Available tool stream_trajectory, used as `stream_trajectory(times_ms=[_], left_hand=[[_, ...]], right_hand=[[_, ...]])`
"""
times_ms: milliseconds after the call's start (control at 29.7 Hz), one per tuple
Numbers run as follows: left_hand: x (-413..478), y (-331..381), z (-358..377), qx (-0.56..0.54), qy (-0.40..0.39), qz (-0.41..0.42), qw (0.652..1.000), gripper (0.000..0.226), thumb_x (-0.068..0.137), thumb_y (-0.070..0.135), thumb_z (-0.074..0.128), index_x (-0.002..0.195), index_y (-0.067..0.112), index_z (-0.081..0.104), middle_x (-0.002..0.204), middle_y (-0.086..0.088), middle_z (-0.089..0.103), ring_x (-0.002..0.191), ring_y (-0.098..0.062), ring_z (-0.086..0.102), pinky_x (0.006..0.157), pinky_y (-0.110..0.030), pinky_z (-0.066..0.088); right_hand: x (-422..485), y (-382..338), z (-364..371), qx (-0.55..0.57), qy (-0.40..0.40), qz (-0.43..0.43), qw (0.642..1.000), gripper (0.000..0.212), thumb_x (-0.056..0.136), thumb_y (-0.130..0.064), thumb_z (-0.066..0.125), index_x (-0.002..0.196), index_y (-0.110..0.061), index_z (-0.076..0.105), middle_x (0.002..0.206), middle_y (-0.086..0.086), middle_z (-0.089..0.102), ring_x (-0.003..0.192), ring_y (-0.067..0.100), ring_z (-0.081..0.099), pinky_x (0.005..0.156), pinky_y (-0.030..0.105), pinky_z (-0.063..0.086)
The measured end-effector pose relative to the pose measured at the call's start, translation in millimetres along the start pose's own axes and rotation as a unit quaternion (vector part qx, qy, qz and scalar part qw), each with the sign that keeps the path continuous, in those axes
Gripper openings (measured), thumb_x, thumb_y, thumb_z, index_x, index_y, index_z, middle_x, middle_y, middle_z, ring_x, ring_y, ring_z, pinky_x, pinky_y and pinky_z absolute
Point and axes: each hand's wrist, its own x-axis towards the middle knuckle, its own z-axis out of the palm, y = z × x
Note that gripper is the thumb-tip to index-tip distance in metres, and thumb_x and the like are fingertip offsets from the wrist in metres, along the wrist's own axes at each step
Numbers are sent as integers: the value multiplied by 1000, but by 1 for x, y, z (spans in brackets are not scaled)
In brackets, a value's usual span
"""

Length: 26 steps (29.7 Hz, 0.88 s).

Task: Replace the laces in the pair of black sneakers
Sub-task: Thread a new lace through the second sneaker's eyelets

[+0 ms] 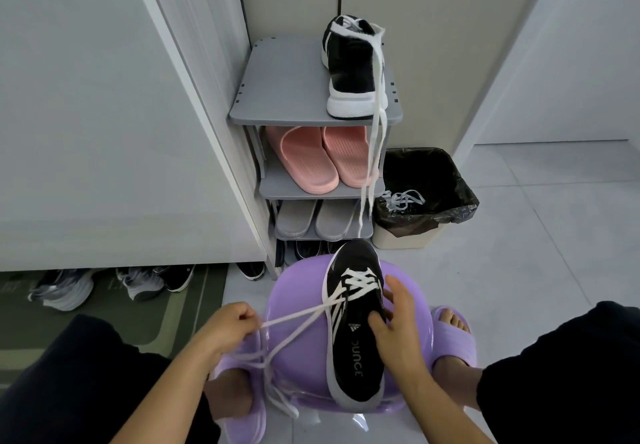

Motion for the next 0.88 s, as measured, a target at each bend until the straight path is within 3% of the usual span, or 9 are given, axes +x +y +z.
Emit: stream_trajectory(times_ms=[169,270,371,472,539,641,742,809,877], left_hand=[[-7,29,45,2,-118,39,992,31,91,44,52,84,16,64,77,7,62,71,-5,55,68,-18,42],[-13,53,66,-74,-90,76,990,30,95,38,47,79,17,61,73,9,60,59,5,54,61,-6,40],[-15,58,72,-115,-87,76,987,22,94,32,51,79,20,61,77,6,60,69,-5,52,63,-4,38],[-18,53,72,76,-6,140,987,19,93,38,51,105,25,57,88,3,54,84,-10,48,67,0,29],[-12,53,76,160,45,219,961,24,91,39,54,111,28,59,96,6,49,92,-9,45,82,-17,32],[-7,65,74,-19,-55,151,987,11,91,24,58,82,18,58,78,5,54,71,-7,47,74,-24,44],[-12,61,82,-158,-32,66,985,14,92,11,53,86,18,63,69,3,58,53,-4,47,54,-13,40],[-17,62,95,-327,-43,-16,944,20,93,5,50,102,12,66,70,-2,61,50,-8,48,46,-16,39],[-18,70,99,-501,-70,-86,858,20,92,2,49,103,8,64,72,-6,61,53,-12,50,42,-18,41]], right_hand=[[-1,1,0,-49,-10,-19,999,45,85,-7,49,128,-20,45,133,-5,38,127,13,39,106,29,35],[-1,2,2,-63,-2,-13,998,59,71,-21,43,130,-22,44,136,-3,42,125,14,42,108,41,36],[1,9,3,-58,0,-7,998,62,70,-22,43,132,-26,41,136,-4,44,125,15,44,107,42,37],[3,9,3,-43,5,-6,999,63,71,-21,45,133,-26,40,132,-5,45,122,15,45,105,42,39],[3,9,6,-32,3,-5,999,55,79,-20,50,133,-23,41,133,-3,45,124,16,43,105,42,39],[6,6,11,-35,24,10,999,64,84,-51,45,135,-11,42,139,4,43,131,17,36,112,42,29],[2,8,14,-9,17,15,1000,67,82,-57,47,132,-13,45,135,2,45,129,16,39,112,41,30],[1,5,10,20,8,17,1000,54,89,-46,52,133,-16,45,137,-2,44,130,11,38,113,34,29],[12,-4,2,-25,17,-28,999,33,94,-24,51,126,-15,54,127,-3,51,125,15,43,107,26,32]])
